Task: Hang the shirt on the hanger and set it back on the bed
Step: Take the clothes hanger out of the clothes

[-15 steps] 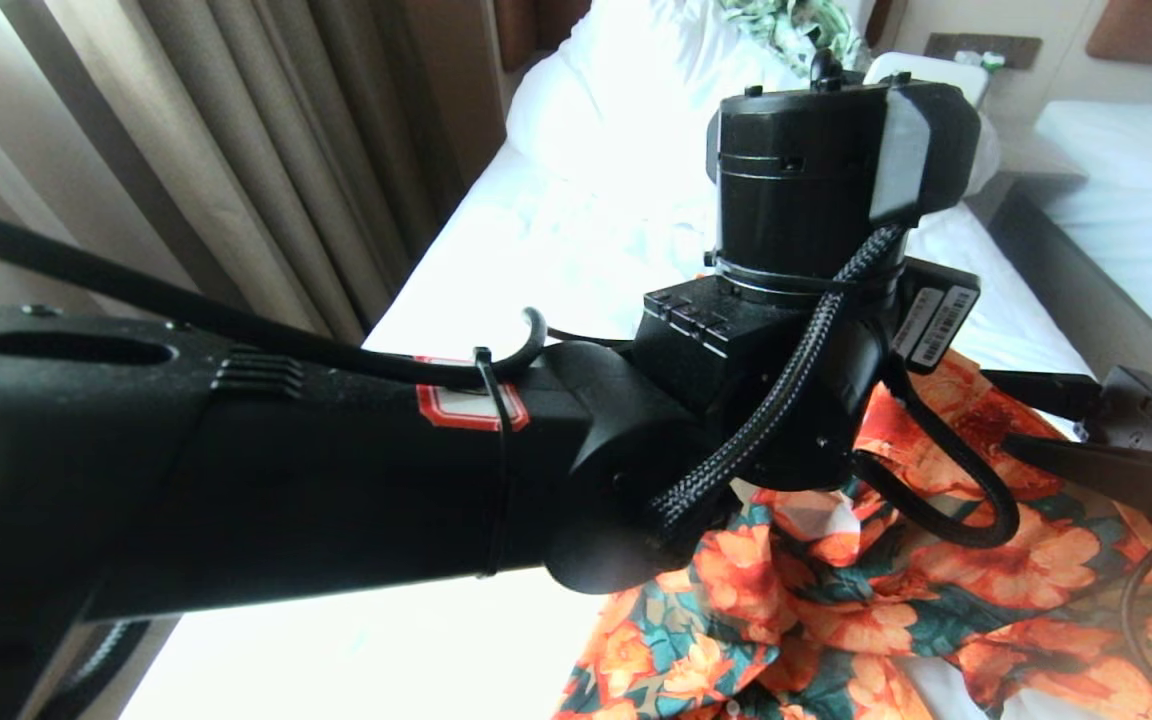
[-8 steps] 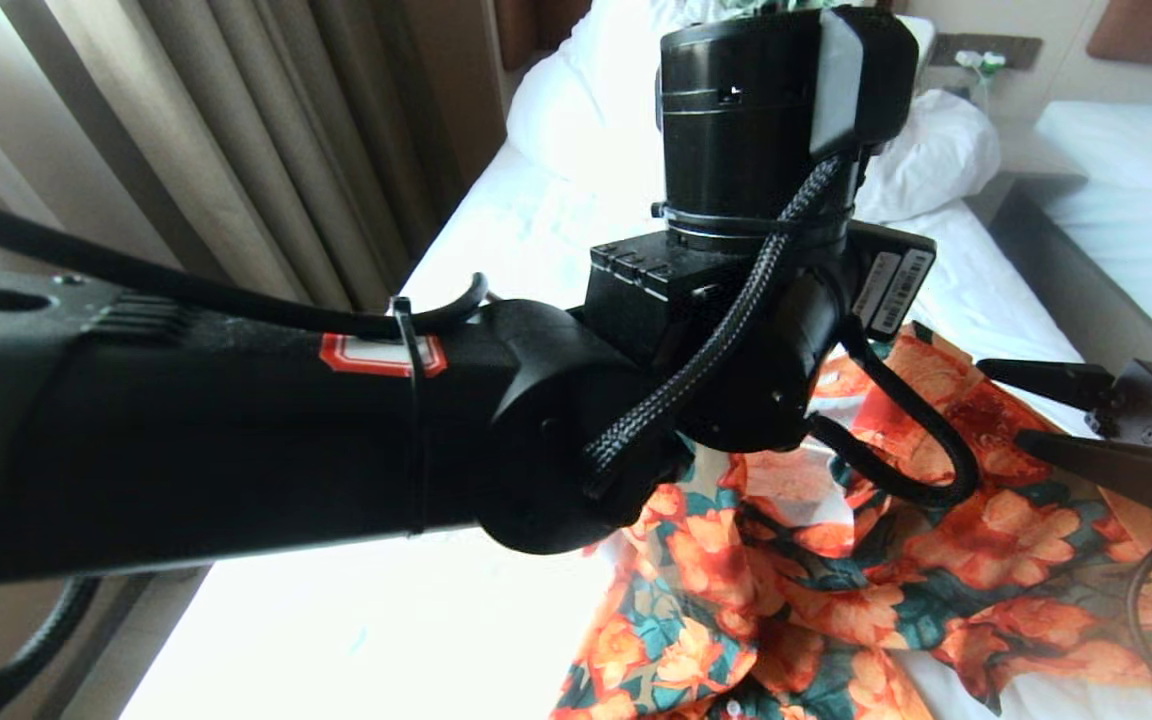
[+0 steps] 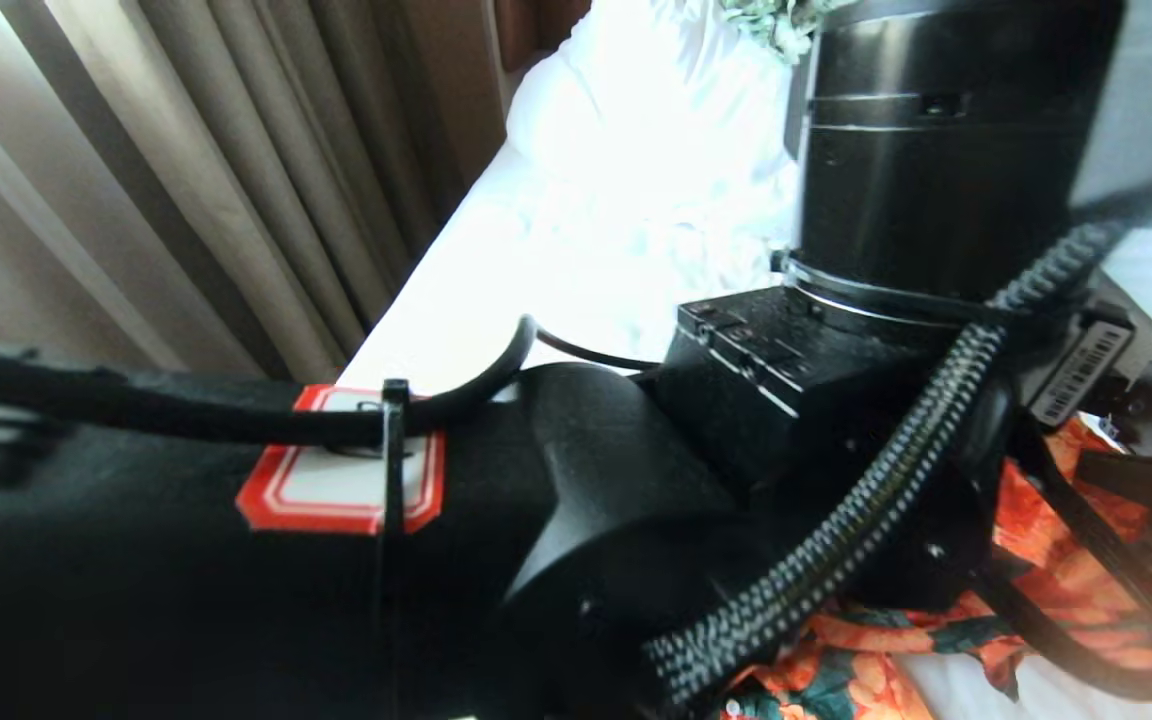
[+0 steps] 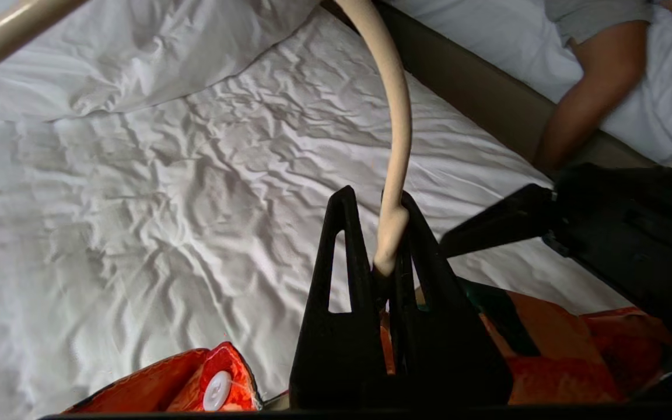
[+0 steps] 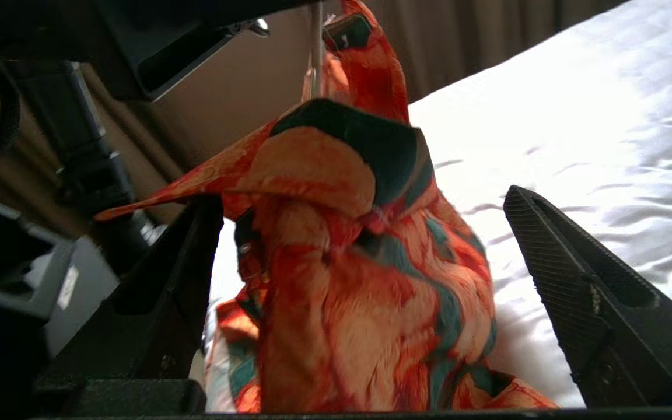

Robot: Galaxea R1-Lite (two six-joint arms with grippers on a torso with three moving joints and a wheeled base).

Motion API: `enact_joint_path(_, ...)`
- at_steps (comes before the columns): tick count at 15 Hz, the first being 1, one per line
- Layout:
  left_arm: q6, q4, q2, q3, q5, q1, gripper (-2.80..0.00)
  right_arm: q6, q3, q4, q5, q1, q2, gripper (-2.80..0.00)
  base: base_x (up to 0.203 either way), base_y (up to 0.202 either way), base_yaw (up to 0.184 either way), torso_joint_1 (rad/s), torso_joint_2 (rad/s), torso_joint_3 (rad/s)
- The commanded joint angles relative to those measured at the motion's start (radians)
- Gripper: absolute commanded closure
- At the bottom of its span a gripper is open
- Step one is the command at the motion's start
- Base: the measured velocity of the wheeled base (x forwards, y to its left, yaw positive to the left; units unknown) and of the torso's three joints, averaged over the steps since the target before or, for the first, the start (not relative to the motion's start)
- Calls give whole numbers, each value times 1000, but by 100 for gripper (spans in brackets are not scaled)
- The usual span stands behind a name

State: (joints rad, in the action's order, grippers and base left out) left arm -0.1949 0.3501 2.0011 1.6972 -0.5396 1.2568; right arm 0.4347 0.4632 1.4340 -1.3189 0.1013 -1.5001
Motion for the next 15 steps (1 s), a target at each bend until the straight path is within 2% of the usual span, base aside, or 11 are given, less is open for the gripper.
enact_joint_path(1,13,-10,-6,2,-5,18,0,3,-6,6,-49,-5,14,-280,0,0,0,0,0,0)
enact_joint_path(6,22,-34,-19,15,-2,-2,0,1,-5,7,-211,-2,-12,-280,0,0,0,0,0,0)
enact_joint_path(11,22,-38,-21,23,1,-24,0,-2,-12,80,-211,8,-86,-280,0,0,0,0,0,0)
enact_joint_path(15,22,-62,-20,48,4,-57,0,-4,-20,96,-211,53,-99,-280,0,0,0,0,0,0)
